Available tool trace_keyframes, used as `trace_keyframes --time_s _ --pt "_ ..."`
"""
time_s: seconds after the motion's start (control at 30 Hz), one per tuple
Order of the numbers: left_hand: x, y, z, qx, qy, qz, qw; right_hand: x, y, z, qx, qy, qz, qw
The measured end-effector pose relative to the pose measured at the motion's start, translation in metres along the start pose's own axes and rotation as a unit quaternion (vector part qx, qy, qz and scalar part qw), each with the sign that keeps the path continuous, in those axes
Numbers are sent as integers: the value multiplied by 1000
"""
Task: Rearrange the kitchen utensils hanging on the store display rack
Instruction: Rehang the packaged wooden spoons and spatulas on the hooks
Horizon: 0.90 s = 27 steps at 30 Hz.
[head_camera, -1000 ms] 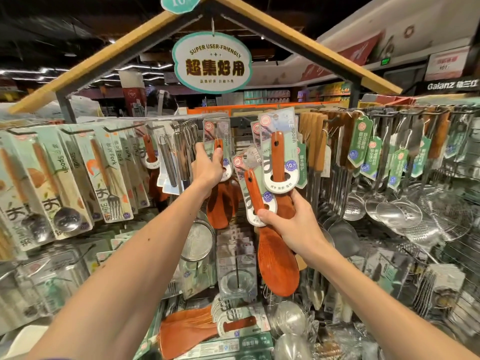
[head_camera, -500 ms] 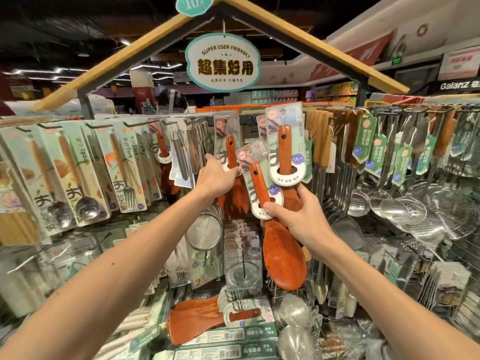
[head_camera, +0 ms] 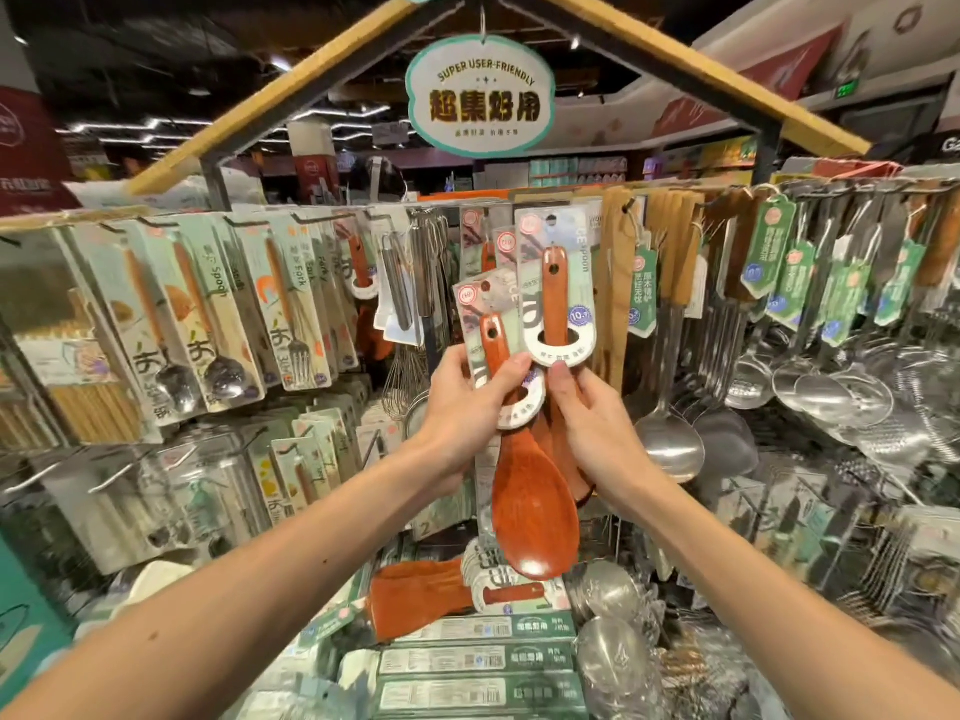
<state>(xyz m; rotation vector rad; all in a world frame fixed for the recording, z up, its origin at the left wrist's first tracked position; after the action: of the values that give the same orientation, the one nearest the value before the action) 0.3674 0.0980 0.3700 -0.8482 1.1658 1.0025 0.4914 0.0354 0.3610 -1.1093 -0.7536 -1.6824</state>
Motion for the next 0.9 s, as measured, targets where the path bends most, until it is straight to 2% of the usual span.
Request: trace_keyframes --time_s 0.13,0.4,0.67,0.8,0.9 --pt "5 9 -1 17 -5 6 1000 -7 12 -1 -19 -46 8 999" --pt "22 27 2 -18 48 8 999 -9 49 -3 -52 -79 32 995" --pt "-40 26 46 -85 -85 31 992 -7 56 6 -57 -70 19 996" --pt "-56 13 69 -88 -110 9 990 -3 49 10 -39 -63 24 997" --pt "-62 8 85 -109 -126 39 985 -2 47 13 -35 -61 10 997"
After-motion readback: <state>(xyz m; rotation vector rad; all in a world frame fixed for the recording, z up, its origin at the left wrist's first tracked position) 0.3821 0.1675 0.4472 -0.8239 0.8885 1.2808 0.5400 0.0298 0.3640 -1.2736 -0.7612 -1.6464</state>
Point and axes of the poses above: each hand's wrist, its own z-axis towards the middle knuckle, its own y-axis out of the back of the hand, x = y × z, the point moved 9 cm from there along z, towards the middle knuckle, and after that the axes turned 1 degree about z, right-handed, at the moved point
